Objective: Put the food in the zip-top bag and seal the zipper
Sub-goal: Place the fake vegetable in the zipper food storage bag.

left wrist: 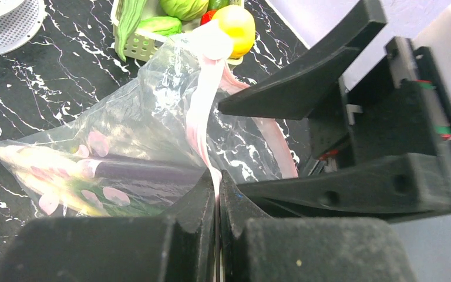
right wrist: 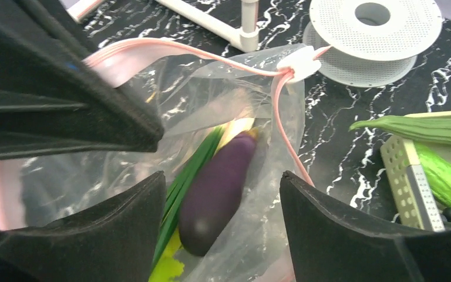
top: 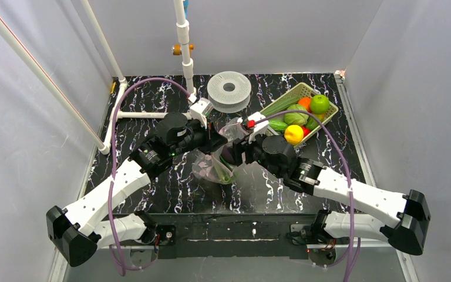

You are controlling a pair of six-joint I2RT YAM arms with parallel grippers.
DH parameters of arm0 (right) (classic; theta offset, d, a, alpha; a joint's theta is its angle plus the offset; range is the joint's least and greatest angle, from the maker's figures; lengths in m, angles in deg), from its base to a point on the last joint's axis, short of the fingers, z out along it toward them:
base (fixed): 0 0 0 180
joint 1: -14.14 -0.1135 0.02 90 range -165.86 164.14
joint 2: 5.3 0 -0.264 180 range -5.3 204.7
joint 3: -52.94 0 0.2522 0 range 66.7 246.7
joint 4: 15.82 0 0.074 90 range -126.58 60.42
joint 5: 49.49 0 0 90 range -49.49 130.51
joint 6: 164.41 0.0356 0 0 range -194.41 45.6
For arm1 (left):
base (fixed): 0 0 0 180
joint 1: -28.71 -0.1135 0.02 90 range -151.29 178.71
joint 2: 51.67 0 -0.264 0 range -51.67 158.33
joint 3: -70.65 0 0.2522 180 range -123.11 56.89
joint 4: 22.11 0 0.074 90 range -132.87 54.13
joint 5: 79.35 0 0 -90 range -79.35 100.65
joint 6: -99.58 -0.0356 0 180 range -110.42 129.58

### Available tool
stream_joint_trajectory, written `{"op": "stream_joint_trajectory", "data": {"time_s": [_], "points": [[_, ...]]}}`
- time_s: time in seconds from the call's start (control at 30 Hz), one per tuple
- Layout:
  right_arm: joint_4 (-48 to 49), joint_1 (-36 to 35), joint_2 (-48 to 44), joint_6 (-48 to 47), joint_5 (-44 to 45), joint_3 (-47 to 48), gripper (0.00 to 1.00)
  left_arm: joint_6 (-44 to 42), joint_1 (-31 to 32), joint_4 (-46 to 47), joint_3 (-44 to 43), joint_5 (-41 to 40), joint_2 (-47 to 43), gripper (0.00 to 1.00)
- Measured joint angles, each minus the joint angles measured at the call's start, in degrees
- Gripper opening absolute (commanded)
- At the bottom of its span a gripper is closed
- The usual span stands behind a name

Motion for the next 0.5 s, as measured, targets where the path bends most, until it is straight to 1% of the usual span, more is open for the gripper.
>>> {"op": "stream_joint_trajectory", "data": {"time_s": [0.23,0.37,0.5], "points": [[-8.5,0.0,-5.7,5.9,-3.8,1.2,0.83,-0.1,0.0,0.0,0.0,0.0,0.1,0.0],[-14.1,0.3,-7.3,7.5,-3.3,3.8,0.83,-0.3,0.0,0.1,0.0,0.0,0.6,0.0],[-19.3,1.3,-9.4,8.9,-0.4,6.6,0.86,-0.4,0.0,0.1,0.0,0.0,1.5,0.0]]}}
